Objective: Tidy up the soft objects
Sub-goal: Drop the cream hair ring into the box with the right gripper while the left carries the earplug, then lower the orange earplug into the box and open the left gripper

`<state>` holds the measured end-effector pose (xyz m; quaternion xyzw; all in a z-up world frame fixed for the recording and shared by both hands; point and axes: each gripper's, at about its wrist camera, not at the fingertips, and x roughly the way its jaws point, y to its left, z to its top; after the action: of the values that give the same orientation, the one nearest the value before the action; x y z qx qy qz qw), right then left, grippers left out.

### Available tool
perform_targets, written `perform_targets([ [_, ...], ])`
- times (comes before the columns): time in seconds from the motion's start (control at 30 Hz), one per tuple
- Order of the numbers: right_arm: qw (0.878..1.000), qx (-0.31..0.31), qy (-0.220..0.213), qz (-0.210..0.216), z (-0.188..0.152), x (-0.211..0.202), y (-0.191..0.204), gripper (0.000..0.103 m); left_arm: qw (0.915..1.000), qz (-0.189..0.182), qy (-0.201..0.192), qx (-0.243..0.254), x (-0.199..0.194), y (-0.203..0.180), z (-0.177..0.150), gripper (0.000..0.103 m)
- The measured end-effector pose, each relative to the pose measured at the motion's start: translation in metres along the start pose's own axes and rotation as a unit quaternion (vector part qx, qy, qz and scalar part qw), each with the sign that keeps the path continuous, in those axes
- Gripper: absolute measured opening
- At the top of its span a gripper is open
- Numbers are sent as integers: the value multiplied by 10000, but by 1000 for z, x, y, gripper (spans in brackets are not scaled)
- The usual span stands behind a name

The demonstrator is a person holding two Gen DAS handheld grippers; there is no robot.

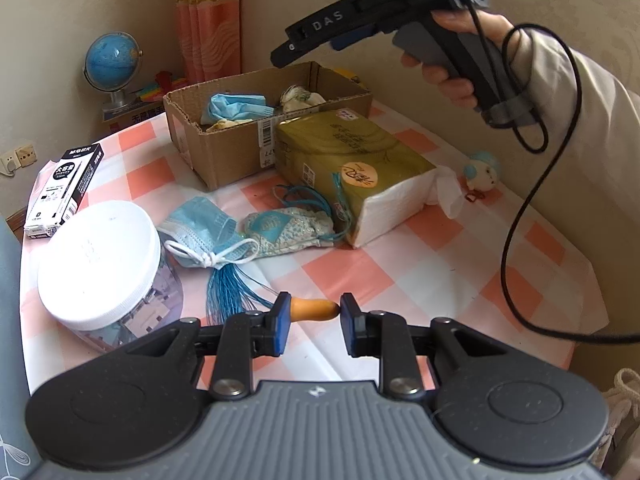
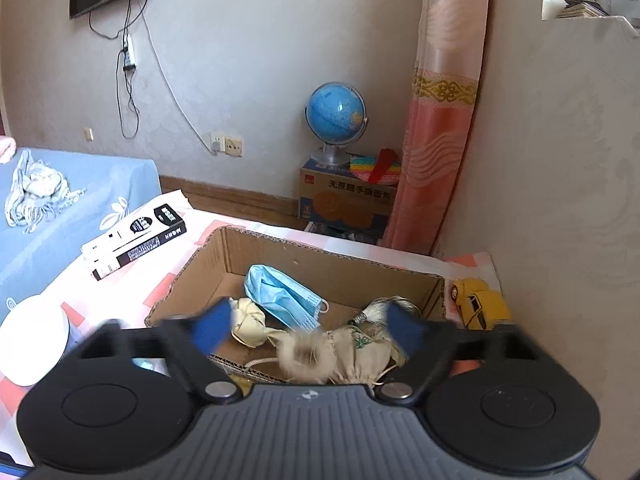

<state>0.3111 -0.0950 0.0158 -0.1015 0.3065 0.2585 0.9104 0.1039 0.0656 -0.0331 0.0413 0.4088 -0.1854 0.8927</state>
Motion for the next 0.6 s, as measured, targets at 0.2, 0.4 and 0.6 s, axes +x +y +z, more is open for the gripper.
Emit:
perform_targets([
  [0.2,9998,144,48,-97,-20,-23,2,103,10000,-1,16,-11,2,0,9,25],
  [0.4,9990,259,157,-342,-51,-63,11,103,10000,47,1,-8,1,2,28,25],
  [0.6,9977,288,53,-613,-90,-108,24,103,9995,237,-136,179,-1,7,68,25],
])
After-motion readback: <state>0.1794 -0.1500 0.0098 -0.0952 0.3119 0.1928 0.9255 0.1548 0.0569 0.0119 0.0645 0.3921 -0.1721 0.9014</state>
